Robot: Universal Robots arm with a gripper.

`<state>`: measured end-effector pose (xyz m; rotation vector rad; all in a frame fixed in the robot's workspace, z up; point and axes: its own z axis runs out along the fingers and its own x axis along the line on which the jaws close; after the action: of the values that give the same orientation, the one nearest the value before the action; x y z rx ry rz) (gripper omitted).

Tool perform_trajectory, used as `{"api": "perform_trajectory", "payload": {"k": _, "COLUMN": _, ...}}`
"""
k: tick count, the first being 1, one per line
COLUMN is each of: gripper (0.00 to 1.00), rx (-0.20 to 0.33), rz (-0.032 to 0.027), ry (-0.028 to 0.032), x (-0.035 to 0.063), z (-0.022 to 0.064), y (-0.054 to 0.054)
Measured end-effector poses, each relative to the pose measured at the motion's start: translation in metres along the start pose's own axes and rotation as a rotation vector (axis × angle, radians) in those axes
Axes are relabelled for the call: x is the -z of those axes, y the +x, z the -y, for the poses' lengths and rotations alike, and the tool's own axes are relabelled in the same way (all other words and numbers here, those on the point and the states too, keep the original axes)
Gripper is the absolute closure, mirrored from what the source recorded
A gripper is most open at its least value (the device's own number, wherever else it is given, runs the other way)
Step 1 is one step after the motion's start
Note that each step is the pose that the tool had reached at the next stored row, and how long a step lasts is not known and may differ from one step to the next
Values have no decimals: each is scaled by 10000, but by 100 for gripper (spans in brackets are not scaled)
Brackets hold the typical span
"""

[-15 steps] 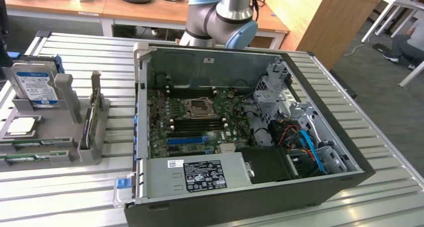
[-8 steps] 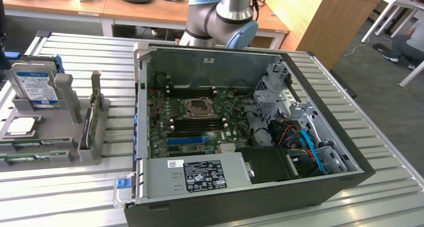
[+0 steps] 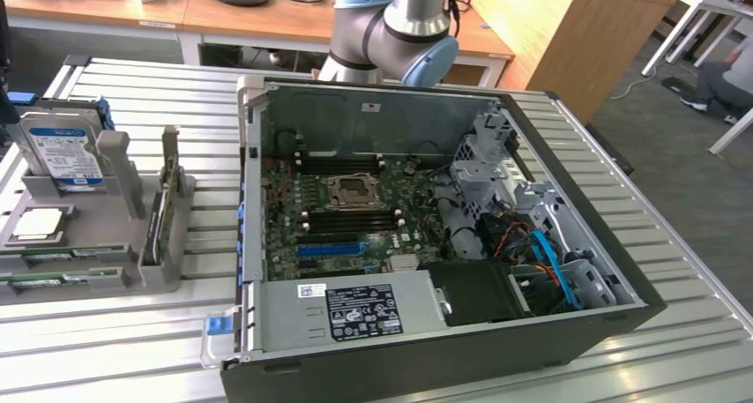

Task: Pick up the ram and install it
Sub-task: 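Pick up the ram and move it above insertion slot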

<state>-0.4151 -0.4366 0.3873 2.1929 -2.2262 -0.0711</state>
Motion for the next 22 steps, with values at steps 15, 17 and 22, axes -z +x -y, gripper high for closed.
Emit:
{"api": "perform_trajectory", "payload": {"k": 15, "gripper": 64, "rx": 0, "rz": 1, "ry": 1, "x": -136, "z": 6, "y": 3}}
{"api": "perform_trajectory", "payload": {"k": 17, "gripper": 64, "rx": 0, "rz": 1, "ry": 1, "x": -154, "z": 7, "y": 3}}
{"api": "perform_trajectory", "payload": {"k": 22, "gripper": 64, "rx": 0, "rz": 1, "ry": 0, "x": -183, "z": 8, "y": 4}}
